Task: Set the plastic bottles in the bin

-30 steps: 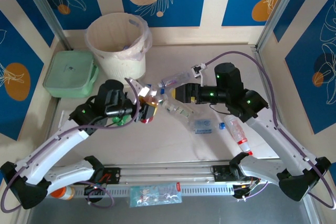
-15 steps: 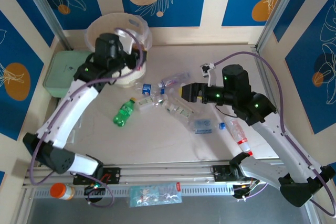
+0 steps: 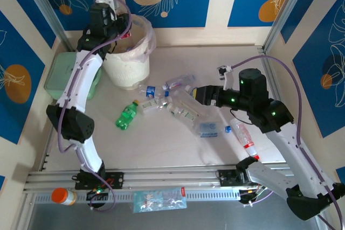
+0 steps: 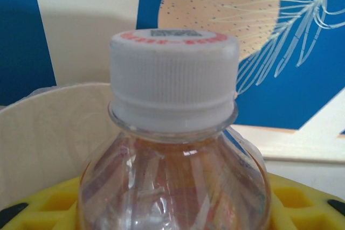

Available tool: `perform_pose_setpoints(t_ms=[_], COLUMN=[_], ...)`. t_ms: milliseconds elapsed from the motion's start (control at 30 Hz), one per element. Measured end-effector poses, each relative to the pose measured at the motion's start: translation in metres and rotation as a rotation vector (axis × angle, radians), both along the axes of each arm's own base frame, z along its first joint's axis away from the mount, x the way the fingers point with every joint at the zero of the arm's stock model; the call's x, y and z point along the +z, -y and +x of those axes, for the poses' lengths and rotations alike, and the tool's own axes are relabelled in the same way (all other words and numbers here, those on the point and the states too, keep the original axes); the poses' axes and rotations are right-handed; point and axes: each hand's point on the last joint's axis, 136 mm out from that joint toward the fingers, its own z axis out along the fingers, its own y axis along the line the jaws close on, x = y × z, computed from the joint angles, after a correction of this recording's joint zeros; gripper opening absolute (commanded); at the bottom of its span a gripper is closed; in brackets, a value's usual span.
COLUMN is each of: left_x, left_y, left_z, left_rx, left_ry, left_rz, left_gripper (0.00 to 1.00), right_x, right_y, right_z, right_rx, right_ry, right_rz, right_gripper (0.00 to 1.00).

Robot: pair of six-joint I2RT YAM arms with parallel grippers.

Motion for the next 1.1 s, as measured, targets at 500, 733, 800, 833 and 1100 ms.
perform_pose_setpoints(t_ms=[500,733,800,833,1100], left_x=[-0.098,-0.121,-0.128,-0.132,-0.138], left_y=[-0.004,-0.007,-0.008,-0.008,-0.005], left_z=[0.036,0.040,0.041,0.041,0.038], left_rx=[0.043,0.047,0.052,0.052,0.040], left_ry=[-0.236,-0.298,-0.316,-0.325,-0.359], left_rz=[-0.124,-0.156,-0.165,-0.169,-0.203], left_gripper=[0.58,0.79,0.84,0.86,0.93], right_x=[-0.002,-0.003,-0.003,-0.003,-0.004], right_y=[0.015,0.017,0.018,0.018,0.023], right_z=[0.009,0.010,0.011,0.011,0.014], right_rx=[-0.050,-0.049,-0.051,-0.051,-0.065], right_ry=[-0.019,-0.012,-0.009,-0.006,-0.006], right_rz=[0.005,-0.002,-0.005,-0.007,-0.014], right_gripper=[0.80,0.80,0.80,0.80,0.80])
